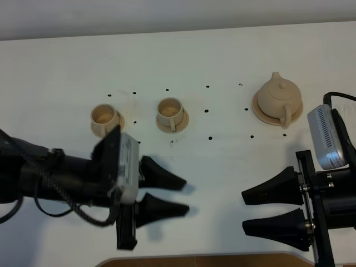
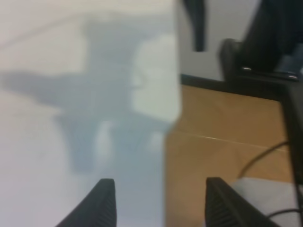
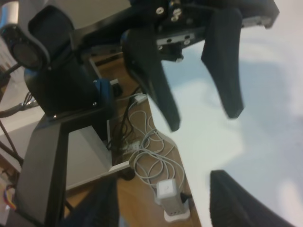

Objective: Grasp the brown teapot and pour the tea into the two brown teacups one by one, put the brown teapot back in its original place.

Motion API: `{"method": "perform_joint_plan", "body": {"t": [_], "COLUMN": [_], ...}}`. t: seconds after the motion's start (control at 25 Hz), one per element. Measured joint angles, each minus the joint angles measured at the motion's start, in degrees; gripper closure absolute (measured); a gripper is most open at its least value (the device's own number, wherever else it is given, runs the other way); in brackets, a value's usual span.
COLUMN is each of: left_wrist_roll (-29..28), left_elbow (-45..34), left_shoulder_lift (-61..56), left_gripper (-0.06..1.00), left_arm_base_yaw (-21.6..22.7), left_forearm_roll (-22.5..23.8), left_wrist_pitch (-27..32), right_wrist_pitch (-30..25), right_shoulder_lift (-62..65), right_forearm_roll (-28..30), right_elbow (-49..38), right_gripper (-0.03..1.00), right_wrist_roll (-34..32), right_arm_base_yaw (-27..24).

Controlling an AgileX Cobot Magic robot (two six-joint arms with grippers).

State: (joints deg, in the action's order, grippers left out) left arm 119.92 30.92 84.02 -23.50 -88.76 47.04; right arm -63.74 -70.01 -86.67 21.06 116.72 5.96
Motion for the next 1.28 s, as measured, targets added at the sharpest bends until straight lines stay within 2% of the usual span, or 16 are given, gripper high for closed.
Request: {"method": "perform_joint_plan", "body": {"t": [0.12, 0.24, 0.4, 0.52, 0.64, 0.8, 0.88, 0.96, 1.04, 1.28], "left_wrist_roll": [-6.7, -17.2, -37.6, -54.8, -74.6, -96.9, -106.0, -111.3, -113.7, -114.4], "left_elbow": [0.0, 0.0, 0.0, 0.2, 1.5, 2.7, 2.7, 2.7, 2.7, -0.8], "left_shoulder_lift": [-5.2, -12.1, -22.5, -30.5, -37.6, -45.3, -48.3, -50.6, -52.7, -58.6], "left_gripper": [0.48, 0.48, 0.48, 0.48, 0.48, 0.48, 0.48, 0.48, 0.48, 0.48], "left_arm_base_yaw": [1.8, 4.3, 7.4, 8.6, 8.9, 8.9, 8.9, 9.0, 9.0, 9.0], "left_forearm_roll": [0.1, 2.5, 13.2, 25.7, 42.7, 66.7, 75.9, 82.2, 85.2, 86.3], "left_wrist_pitch": [-4.7, -8.1, -10.8, -11.3, -9.8, -2.8, 2.3, 7.1, 10.4, 13.0], "right_wrist_pitch": [0.5, 1.5, 4.0, 5.0, 5.7, 6.9, 7.3, 7.4, 7.5, 7.5], "right_shoulder_lift": [0.0, 0.0, 0.0, 0.0, 0.0, 0.0, 0.0, 0.0, 0.0, 0.0], "right_forearm_roll": [-0.8, -2.1, -5.2, -7.7, -9.5, -11.1, -11.2, -11.5, -12.1, -12.7], "right_elbow": [0.0, 0.0, 0.0, 0.0, 0.0, 0.0, 0.0, 0.0, 0.0, 0.0], "right_gripper": [0.51, 0.51, 0.51, 0.51, 0.51, 0.51, 0.51, 0.51, 0.51, 0.51], "right_wrist_roll": [0.0, -0.6, -1.4, -1.5, -1.5, -1.5, -1.5, -1.5, -1.5, -1.5], "right_arm_base_yaw": [0.0, 0.0, 0.0, 0.0, 0.0, 0.0, 0.0, 0.0, 0.0, 0.0]}}
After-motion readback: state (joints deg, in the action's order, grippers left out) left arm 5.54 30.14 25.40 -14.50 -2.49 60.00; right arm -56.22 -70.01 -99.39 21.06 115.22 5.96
